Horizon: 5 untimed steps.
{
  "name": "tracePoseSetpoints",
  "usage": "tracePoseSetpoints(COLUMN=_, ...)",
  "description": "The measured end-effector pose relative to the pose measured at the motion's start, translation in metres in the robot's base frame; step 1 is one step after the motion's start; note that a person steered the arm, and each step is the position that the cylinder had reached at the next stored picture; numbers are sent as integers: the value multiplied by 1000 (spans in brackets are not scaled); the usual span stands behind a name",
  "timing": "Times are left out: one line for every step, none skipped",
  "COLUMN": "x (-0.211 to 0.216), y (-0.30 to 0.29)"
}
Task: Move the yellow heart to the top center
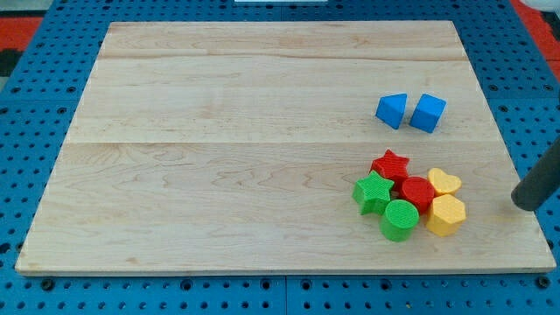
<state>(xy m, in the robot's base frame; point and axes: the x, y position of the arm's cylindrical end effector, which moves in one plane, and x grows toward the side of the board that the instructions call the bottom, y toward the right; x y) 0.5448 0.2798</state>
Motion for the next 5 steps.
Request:
tracePoseSetpoints(x=15, y=-12)
tracePoseSetpoints(x=18, y=-30)
tracePoseSetpoints(x=19, y=-49)
tracePoseSetpoints(x=19, y=-62)
tracePoseSetpoints(x=19, y=-75)
